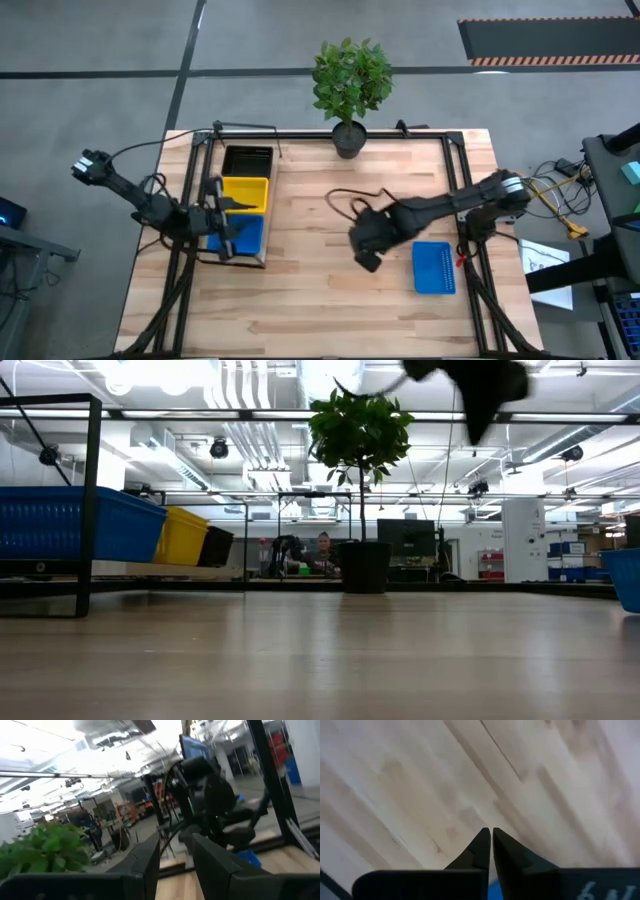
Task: Stack baskets on shelf by color
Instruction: Stack the blue basket on top of the blue basket on the shelf
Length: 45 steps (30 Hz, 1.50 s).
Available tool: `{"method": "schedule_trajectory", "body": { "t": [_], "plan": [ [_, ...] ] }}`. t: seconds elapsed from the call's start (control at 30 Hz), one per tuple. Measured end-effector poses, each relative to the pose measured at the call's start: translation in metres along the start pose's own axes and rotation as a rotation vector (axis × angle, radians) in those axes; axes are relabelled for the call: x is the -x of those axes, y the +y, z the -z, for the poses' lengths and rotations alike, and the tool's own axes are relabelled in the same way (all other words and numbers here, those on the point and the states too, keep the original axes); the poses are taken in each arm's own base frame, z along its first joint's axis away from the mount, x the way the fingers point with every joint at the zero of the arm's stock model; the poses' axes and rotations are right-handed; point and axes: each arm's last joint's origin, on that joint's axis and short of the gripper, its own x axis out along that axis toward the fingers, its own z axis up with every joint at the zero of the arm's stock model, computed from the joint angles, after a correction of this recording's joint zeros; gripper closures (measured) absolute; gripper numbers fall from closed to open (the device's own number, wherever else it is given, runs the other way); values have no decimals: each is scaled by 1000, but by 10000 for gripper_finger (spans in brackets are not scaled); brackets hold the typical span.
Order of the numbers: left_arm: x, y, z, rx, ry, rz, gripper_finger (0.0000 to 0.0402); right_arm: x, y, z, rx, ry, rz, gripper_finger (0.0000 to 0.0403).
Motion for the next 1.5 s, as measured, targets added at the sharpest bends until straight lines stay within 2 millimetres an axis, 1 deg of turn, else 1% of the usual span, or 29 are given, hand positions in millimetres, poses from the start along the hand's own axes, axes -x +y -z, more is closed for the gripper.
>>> {"method": "schedule_trajectory", "body": {
  "t": [0.1,0.2,0.37,0.47,0.57,0.83,0.97,1.03,1.1,1.23,1.3,1.43,1.5],
  "plan": [
    [-4,-2,-3,8,-9,-6,304,-9,-5,27,-147,34,41,370],
    [-7,-4,-3,9,-14,-9,304,-19,-10,49,-256,79,75,341],
    [-9,-5,-5,5,-17,-11,304,-42,-15,74,-348,142,166,286],
    [-9,-4,-6,-16,-16,-10,304,-55,-21,83,-379,182,218,262],
    [-8,-3,-6,-35,-19,-12,304,-67,-26,89,-398,208,261,246],
    [-7,-2,-7,-40,-23,-16,304,-101,-35,98,-402,203,245,232],
    [-7,-2,-7,-41,-24,-16,304,-118,-41,103,-402,199,231,243],
    [-7,-2,-7,-41,-24,-16,304,-123,-42,104,-386,198,220,259],
    [-7,-2,-7,-42,-23,-16,304,-126,-43,105,-360,197,207,284],
    [-9,-4,-6,-45,-16,-12,304,-126,-43,103,-294,187,203,351],
    [-10,-6,-4,-52,-9,-7,304,-123,-40,100,-264,150,196,382],
    [-13,-10,-3,-63,5,1,304,-114,-32,85,-239,29,151,390],
    [-16,-11,-4,-63,6,1,304,-111,-26,74,-200,-47,89,390]
  ]
}}
